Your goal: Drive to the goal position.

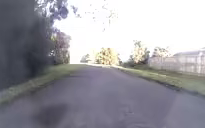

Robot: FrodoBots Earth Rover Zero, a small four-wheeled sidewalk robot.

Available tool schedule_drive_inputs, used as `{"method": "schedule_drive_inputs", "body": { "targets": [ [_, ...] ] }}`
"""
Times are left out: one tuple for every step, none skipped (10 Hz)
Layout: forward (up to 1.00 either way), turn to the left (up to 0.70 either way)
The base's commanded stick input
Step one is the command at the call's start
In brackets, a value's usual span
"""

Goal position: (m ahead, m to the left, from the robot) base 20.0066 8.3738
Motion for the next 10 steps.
{"method": "schedule_drive_inputs", "body": {
  "targets": [
    [1.00,0.00],
    [1.00,0.00],
    [1.00,0.00],
    [1.00,0.00],
    [1.00,0.00],
    [1.00,0.00],
    [1.00,0.00],
    [1.00,0.00],
    [1.00,0.00],
    [1.00,0.00]
  ]
}}
